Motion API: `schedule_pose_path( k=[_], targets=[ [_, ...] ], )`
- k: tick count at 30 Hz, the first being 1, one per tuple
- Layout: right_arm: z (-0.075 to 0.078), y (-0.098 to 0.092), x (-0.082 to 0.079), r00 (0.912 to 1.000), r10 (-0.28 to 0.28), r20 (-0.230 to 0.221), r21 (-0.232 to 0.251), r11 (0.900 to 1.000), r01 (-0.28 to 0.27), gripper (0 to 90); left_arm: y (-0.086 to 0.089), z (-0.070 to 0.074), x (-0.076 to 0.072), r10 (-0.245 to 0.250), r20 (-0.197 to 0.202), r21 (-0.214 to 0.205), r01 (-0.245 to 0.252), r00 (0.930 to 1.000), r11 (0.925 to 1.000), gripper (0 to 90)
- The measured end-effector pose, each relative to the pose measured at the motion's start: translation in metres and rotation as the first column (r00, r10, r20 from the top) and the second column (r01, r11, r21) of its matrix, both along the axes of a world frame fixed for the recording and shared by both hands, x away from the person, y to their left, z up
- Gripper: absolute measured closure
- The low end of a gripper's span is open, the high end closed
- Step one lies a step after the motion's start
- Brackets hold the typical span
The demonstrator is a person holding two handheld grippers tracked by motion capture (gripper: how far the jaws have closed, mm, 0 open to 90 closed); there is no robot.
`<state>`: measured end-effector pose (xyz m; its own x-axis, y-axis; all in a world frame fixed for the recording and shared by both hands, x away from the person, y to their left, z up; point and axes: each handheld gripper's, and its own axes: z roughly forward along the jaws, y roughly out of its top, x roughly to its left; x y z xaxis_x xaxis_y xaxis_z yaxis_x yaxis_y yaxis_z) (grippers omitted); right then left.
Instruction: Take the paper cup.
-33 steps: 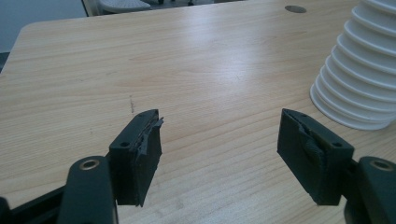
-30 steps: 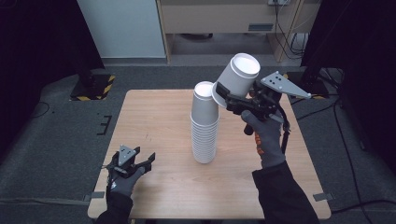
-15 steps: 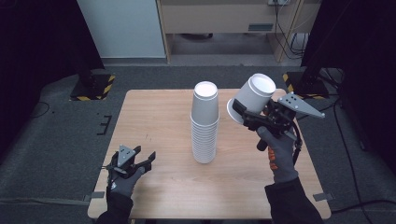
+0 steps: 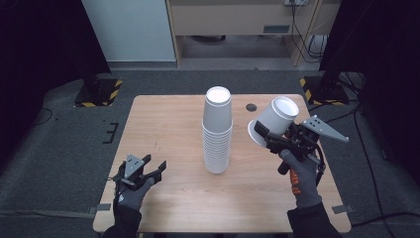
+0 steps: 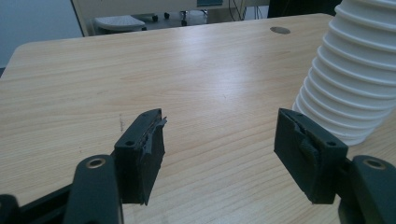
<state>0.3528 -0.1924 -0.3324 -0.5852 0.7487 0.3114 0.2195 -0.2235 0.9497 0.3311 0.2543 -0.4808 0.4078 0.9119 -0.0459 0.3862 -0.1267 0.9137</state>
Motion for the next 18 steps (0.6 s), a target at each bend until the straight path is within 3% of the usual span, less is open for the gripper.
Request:
schedule_pose_path(
  k=[18],
  targets=[
    [-0.038, -0.013, -0.007, 0.9966, -0.003, -0.082, 0.044, 0.9990, 0.006, 14.6, -0.019, 0.009, -0.006, -0.067, 0.045, -0.003, 0.067, 0.9967, 0.9977, 34.1]
  ],
)
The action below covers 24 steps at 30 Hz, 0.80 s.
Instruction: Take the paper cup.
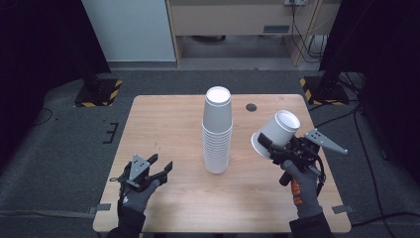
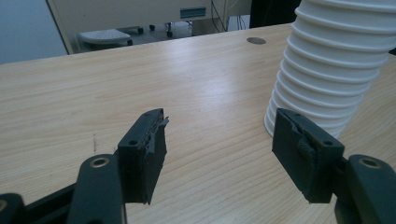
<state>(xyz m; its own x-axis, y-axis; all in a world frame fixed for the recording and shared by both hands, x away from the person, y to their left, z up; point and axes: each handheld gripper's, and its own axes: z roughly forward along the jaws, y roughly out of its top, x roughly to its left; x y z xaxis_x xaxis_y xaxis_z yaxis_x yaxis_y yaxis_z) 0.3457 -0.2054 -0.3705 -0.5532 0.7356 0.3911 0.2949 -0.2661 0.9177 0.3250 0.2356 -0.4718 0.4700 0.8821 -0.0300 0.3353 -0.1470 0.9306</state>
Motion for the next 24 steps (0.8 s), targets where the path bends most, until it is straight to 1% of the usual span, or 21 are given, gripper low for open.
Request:
schedule_pose_path(
  k=[11, 15, 19, 24],
  targets=[
    [-0.019, -0.004, -0.004, 0.9991, -0.004, -0.042, 0.023, 0.9997, 0.005, 14.6, -0.012, 0.006, -0.004, -0.052, 0.032, -0.001, 0.052, 0.9981, 0.9986, 34.8],
    [-0.027, -0.004, -0.005, 0.9977, -0.003, -0.067, 0.041, 0.9991, 0.006, 14.6, -0.017, 0.007, -0.005, -0.069, 0.039, -0.003, 0.069, 0.9969, 0.9976, 34.7],
    [-0.032, -0.004, -0.007, 0.9971, -0.009, -0.075, 0.037, 0.9992, 0.012, 14.6, -0.021, 0.007, -0.007, -0.080, 0.046, -0.001, 0.080, 0.9957, 0.9968, 34.5],
    [-0.039, -0.006, -0.009, 0.9951, -0.012, -0.099, 0.073, 0.9972, 0.020, 14.5, -0.023, 0.007, -0.008, -0.087, 0.053, -0.004, 0.087, 0.9948, 0.9962, 34.5]
  ],
)
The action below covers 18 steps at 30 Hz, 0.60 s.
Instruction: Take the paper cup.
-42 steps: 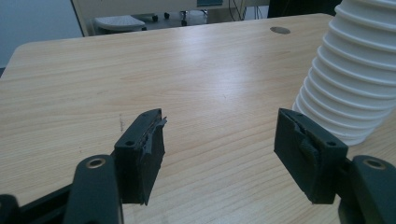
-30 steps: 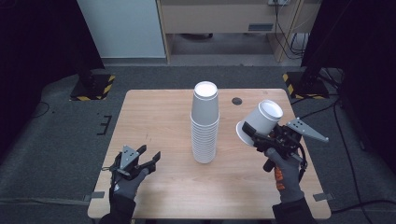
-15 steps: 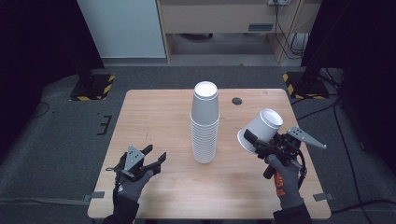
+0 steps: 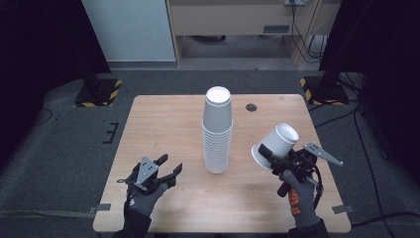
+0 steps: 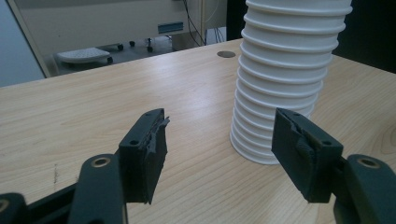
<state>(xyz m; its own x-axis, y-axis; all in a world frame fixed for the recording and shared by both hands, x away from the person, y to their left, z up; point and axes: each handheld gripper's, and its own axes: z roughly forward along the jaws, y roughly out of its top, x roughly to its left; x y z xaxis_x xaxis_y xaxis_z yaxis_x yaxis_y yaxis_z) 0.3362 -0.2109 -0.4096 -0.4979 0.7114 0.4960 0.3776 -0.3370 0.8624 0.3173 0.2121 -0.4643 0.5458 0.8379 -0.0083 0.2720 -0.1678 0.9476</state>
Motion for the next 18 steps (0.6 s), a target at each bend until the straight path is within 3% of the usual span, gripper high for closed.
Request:
schedule_pose_path(
  k=[7, 18],
  targets=[
    [-0.006, -0.006, -0.003, 0.9994, -0.026, -0.024, 0.044, 0.9987, 0.027, 14.6, -0.005, -0.001, -0.001, -0.020, 0.007, -0.006, 0.021, 0.9998, 0.9998, 34.4],
    [-0.012, -0.008, -0.005, 0.9977, -0.045, -0.050, 0.071, 0.9963, 0.049, 14.5, -0.014, 0.001, -0.005, -0.084, 0.010, -0.016, 0.085, 0.9964, 0.9963, 35.2]
  ],
)
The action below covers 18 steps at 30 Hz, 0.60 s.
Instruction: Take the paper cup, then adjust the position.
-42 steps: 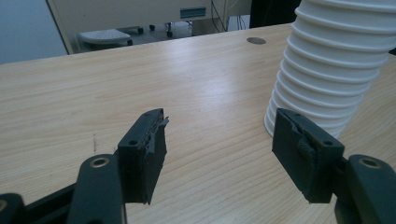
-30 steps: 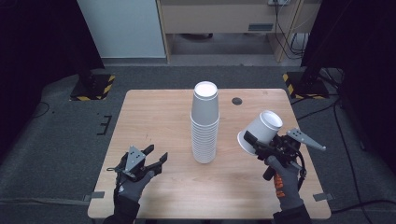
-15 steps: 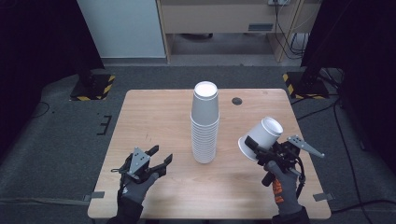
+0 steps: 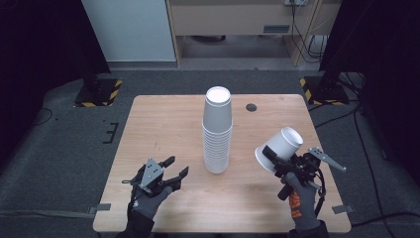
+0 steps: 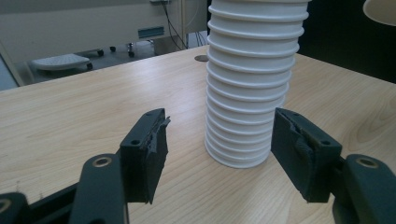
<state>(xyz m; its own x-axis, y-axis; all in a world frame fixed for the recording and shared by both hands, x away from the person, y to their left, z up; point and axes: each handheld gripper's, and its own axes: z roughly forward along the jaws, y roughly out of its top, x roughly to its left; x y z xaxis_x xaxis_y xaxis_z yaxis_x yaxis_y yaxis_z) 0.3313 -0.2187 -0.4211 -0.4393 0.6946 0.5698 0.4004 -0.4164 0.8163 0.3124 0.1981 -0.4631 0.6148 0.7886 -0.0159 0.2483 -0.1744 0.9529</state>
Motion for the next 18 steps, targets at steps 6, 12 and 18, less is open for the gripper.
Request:
schedule_pose_path(
  k=[6, 12, 18],
  targets=[
    [-0.003, 0.002, -0.001, 0.9999, -0.005, -0.012, 0.025, 0.9997, 0.005, 14.5, -0.006, 0.000, -0.002, -0.026, 0.001, 0.004, 0.026, 0.9997, 0.9997, 35.5],
    [-0.005, 0.001, -0.001, 0.9996, -0.010, -0.026, 0.039, 0.9992, 0.011, 14.5, -0.014, 0.001, -0.005, -0.054, 0.007, 0.005, 0.054, 0.9985, 0.9985, 36.1],
    [-0.006, 0.001, -0.001, 0.9993, -0.007, -0.036, 0.067, 0.9977, 0.009, 14.4, -0.025, 0.001, -0.008, -0.090, 0.018, 0.011, 0.089, 0.9958, 0.9959, 36.4]
  ],
)
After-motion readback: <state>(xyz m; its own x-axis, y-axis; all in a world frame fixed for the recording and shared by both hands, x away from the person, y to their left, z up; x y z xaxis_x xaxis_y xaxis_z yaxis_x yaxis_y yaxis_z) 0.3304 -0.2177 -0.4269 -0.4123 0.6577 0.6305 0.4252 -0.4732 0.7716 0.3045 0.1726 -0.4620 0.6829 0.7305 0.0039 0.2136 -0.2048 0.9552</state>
